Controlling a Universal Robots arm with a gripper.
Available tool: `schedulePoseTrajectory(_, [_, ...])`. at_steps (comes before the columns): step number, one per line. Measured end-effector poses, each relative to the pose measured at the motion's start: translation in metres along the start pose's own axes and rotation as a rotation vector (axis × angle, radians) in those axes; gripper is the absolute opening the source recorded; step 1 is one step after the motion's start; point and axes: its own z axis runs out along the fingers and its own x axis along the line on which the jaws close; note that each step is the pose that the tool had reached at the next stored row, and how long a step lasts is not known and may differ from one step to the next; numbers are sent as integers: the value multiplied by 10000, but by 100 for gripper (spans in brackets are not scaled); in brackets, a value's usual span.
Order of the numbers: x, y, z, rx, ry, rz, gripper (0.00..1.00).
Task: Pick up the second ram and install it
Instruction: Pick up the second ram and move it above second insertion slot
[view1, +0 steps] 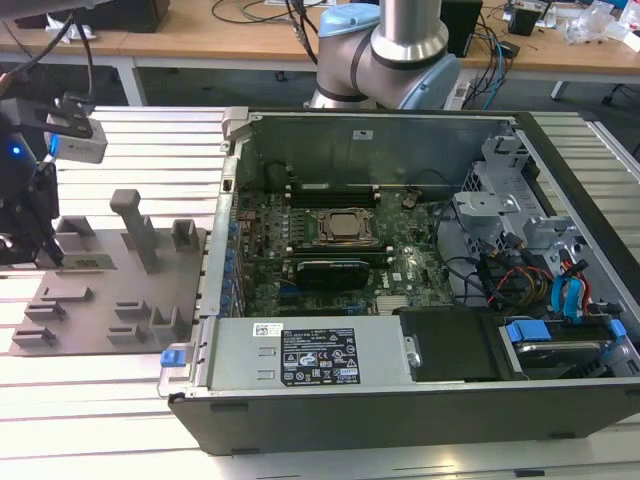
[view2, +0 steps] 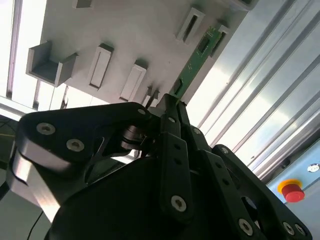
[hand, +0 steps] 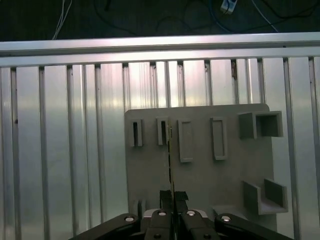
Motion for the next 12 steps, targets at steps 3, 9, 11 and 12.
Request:
schedulePoseTrajectory(3, [-3,4,-105,1,0,0,13])
schedulePoseTrajectory(9, [-5,9,-210,0,0,0,13])
schedulePoseTrajectory(11, [-6,10,-242,1,0,0,13])
schedulePoseTrajectory(12, [-6,10,-256,1,-1,0,13])
